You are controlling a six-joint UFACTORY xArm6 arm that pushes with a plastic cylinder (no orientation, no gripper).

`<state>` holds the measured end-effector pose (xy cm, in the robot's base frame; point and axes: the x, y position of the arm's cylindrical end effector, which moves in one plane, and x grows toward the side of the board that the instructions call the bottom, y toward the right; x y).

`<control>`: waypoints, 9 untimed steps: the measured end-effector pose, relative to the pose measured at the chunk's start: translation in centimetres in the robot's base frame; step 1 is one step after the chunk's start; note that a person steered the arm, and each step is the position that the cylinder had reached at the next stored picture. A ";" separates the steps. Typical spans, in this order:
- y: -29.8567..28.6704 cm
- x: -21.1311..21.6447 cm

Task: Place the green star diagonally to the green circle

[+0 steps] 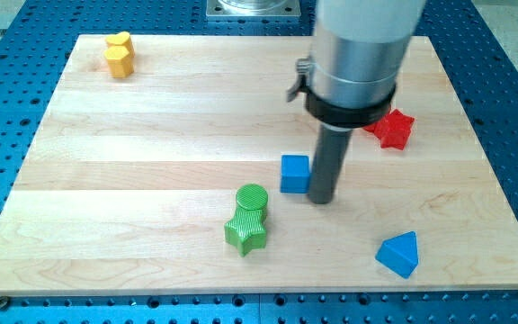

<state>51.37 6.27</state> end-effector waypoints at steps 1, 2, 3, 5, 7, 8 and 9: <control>-4.5 -2.1; -7.6 -6.0; -7.8 -8.3; 4.7 -5.4; -2.4 4.7; -10.2 5.3; -13.9 3.9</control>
<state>55.28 -7.62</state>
